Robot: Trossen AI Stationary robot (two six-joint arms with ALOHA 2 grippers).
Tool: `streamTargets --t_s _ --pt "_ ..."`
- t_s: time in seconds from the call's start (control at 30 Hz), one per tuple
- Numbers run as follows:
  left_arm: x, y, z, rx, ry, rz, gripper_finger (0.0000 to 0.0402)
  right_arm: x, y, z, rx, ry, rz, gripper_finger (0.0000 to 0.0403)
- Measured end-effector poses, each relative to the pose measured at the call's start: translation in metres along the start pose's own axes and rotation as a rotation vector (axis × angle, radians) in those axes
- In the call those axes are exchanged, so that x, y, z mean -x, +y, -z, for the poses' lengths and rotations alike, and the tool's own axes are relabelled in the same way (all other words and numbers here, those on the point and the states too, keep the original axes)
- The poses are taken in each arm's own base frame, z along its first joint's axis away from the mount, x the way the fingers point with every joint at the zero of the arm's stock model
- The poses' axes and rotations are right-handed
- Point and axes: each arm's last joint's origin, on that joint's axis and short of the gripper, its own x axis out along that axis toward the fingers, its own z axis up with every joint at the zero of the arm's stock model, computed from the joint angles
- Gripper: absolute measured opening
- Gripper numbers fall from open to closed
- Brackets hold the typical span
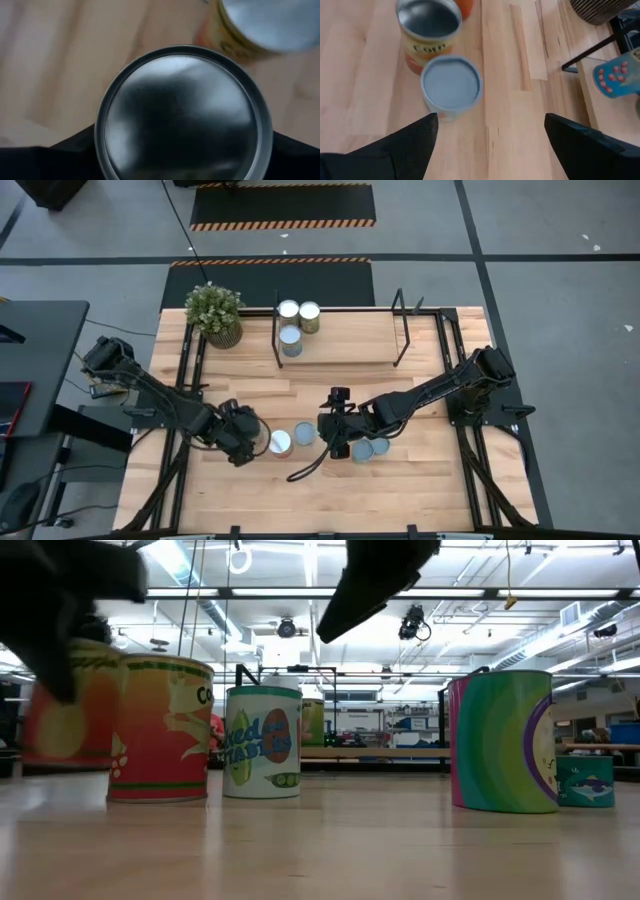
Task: Pick and place cans onto a shelf
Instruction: Put the left orange can on the shelf
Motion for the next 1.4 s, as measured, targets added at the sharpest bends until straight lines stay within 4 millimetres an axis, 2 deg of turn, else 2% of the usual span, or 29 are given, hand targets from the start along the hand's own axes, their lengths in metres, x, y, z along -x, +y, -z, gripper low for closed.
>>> streamTargets --t_s 0.13,0.3,0.5,0.63,0.83,1.03,1.23,1.4 --pt "0.010 0.013 -0.027 -0.050 -0.016 -0.048 0.0318 -0.002 -0.002 0.005 0.021 0.031 0.034 0.0373" --pt "0.016 0.032 -0.061 -0.106 -0.062 -0.072 0.0317 -0.002 -0.014 0.024 -0.007 0.019 0.048 0.0373" --pt "0.014 0.046 -0.091 -0.224 -0.193 -0.038 0.0317 0.008 -0.038 0.048 -0.085 -0.172 0.040 0.0373" --pt "0.009 0.055 -0.111 -0.257 -0.288 -0.013 0.0317 0.006 -0.061 0.065 -0.124 -0.271 0.010 0.0373" --pt "-0.011 0.081 -0.138 -0.230 -0.347 0.007 0.0317 -0.007 -0.104 0.085 -0.166 -0.267 0.051 0.0373" --pt "-0.030 0.103 -0.177 -0.200 -0.308 -0.003 0.0318 -0.015 -0.140 0.095 -0.125 -0.229 0.031 0.0373" --pt "-0.052 0.122 -0.222 -0.210 -0.230 -0.015 0.0318 0.007 -0.172 0.106 -0.126 -0.171 0.124 0.0373" --pt "-0.073 0.140 -0.250 -0.198 -0.200 -0.029 0.0318 0.026 -0.191 0.111 -0.168 -0.186 0.179 0.0373"
